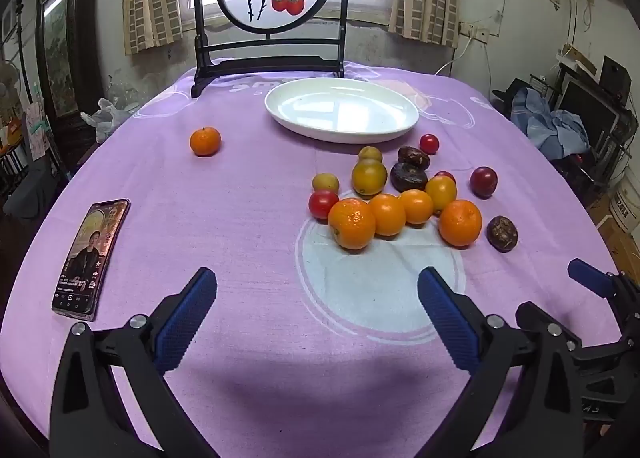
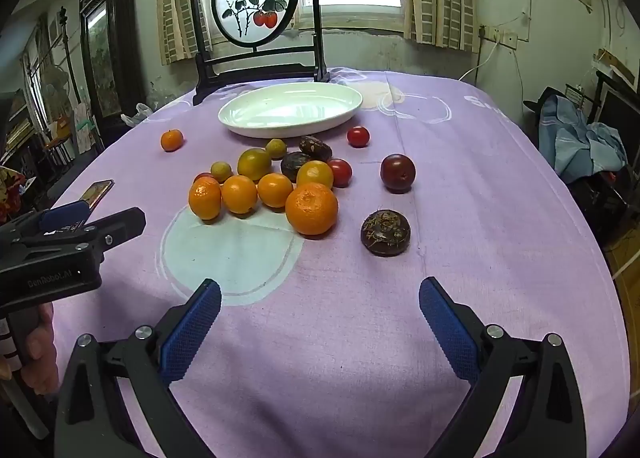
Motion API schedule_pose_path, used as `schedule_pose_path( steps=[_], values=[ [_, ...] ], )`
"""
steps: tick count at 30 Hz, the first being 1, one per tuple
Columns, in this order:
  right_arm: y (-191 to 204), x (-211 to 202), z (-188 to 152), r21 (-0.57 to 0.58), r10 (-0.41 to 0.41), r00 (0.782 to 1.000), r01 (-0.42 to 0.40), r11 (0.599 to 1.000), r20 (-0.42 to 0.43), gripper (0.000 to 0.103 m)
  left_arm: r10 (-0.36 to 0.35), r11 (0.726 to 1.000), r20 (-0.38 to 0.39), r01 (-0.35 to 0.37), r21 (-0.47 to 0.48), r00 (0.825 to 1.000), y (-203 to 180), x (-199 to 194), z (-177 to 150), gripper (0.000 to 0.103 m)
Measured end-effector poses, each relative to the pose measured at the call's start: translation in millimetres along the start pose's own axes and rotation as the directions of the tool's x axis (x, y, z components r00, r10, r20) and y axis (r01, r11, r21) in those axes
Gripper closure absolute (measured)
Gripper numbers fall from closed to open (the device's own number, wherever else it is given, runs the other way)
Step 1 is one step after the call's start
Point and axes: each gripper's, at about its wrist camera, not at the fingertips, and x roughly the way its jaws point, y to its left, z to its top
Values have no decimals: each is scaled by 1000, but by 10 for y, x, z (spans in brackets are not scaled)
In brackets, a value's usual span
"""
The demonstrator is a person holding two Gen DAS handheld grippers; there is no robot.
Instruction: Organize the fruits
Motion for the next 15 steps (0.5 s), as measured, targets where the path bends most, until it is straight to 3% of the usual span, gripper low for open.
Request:
schedule_pose_path(
  steps=[4,5,7,15],
  values=[
    [-2,21,-14,-3,0,1000,0,1000,-7,3,1,1000,-9,-1,18,1000,-40,57,23,4],
    [-3,23,-17,-2,2,1000,-2,1000,-7,3,2,1000,27,-2,-10,1000,22,-12,-10,4],
    [-3,-6,7,-5,4,1000,-4,1000,-8,3,2,1000,29,-2,-8,1000,21,-13,-17,4],
    [33,-68,75,-7,4,1000,-4,1000,-9,3,5,1000,12,-4,-18,1000,38,-15,-47,4]
  ],
)
